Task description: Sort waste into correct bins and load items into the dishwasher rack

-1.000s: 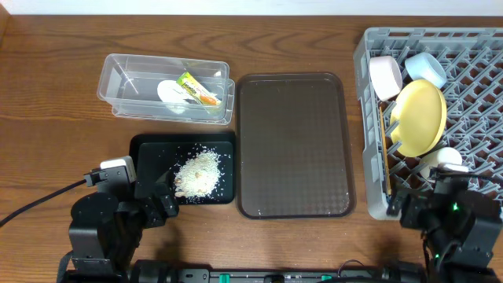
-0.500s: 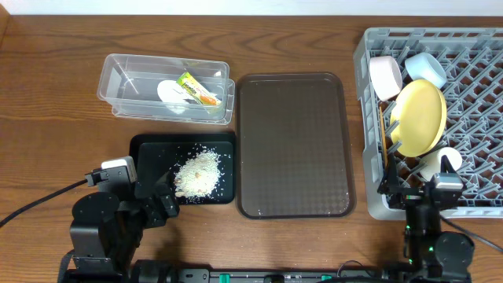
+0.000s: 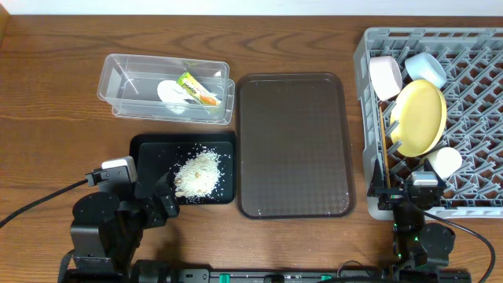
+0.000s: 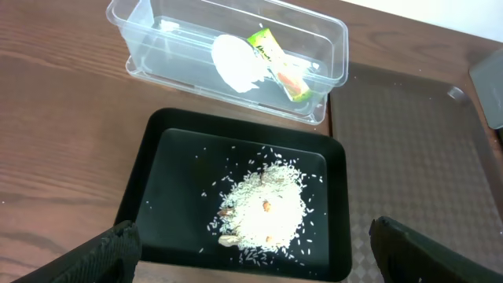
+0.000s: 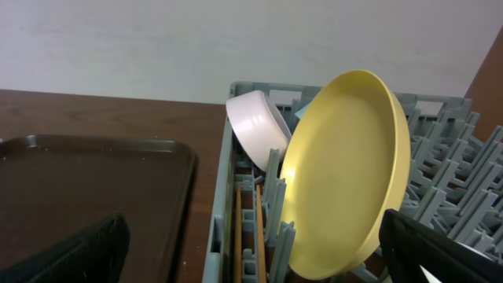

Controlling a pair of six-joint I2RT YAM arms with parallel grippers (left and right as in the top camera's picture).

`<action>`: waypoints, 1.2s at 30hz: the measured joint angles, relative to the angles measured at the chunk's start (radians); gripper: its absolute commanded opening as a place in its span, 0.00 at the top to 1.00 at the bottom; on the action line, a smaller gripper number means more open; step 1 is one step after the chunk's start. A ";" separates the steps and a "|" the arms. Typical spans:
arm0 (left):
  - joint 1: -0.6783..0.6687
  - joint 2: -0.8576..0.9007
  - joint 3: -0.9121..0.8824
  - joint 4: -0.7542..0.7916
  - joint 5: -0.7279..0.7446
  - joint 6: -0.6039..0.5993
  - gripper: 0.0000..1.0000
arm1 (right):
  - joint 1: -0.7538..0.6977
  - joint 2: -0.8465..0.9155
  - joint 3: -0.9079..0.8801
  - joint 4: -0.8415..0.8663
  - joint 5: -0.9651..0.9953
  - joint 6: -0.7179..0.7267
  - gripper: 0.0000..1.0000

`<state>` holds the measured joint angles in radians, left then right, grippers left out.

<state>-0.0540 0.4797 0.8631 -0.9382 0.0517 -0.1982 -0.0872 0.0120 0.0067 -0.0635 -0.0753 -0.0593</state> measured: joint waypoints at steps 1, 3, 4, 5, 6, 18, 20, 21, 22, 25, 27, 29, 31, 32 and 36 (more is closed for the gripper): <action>0.000 0.000 0.000 0.000 0.000 0.000 0.05 | 0.000 0.000 0.000 0.000 0.000 0.000 0.01; 0.000 0.000 0.000 0.000 0.000 0.000 0.05 | 0.000 0.000 0.000 0.000 0.000 0.000 0.01; 0.000 0.000 0.000 0.000 0.000 0.000 0.05 | 0.000 0.000 0.000 0.000 0.000 0.000 0.01; 0.000 0.000 0.000 0.000 0.000 0.000 0.05 | 0.000 0.000 0.000 0.000 0.000 0.000 0.01; 0.000 0.000 0.000 0.000 0.000 0.000 0.05 | 0.000 0.000 0.000 0.000 0.000 0.000 0.01; 0.000 0.000 0.000 0.000 0.000 0.000 0.05 | 0.000 0.000 0.000 0.000 0.000 0.000 0.01; 0.000 0.000 0.000 0.000 0.000 0.000 0.05 | 0.000 0.000 0.000 0.000 0.000 0.000 0.01; 0.000 0.000 0.000 0.000 0.000 0.000 0.05 | 0.000 0.000 0.000 0.000 0.000 0.000 0.01; 0.000 0.000 0.000 0.000 0.000 0.000 0.05 | 0.000 0.000 0.000 0.000 0.000 0.000 0.01; 0.000 0.000 0.000 0.000 0.000 0.000 0.05 | 0.000 0.000 0.000 0.000 0.000 0.000 0.01; 0.000 0.000 0.000 0.000 0.000 0.000 0.05 | 0.000 0.000 0.000 0.000 0.000 0.000 0.01; 0.000 0.000 0.000 -0.002 0.000 0.000 0.05 | 0.000 0.000 0.000 0.000 0.000 0.000 0.01; 0.000 0.000 0.000 -0.019 0.000 0.000 0.05 | 0.000 0.000 0.000 0.000 0.000 0.000 0.01; 0.001 -0.002 -0.003 -0.024 0.000 0.000 0.05 | 0.000 0.000 0.000 0.000 0.000 0.000 0.01; 0.021 -0.040 -0.067 0.026 0.000 0.000 0.05 | 0.000 0.000 0.000 0.000 -0.001 0.000 0.01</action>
<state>-0.0334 0.4400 0.7959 -0.9127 0.0517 -0.1978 -0.0872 0.0120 0.0067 -0.0635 -0.0761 -0.0593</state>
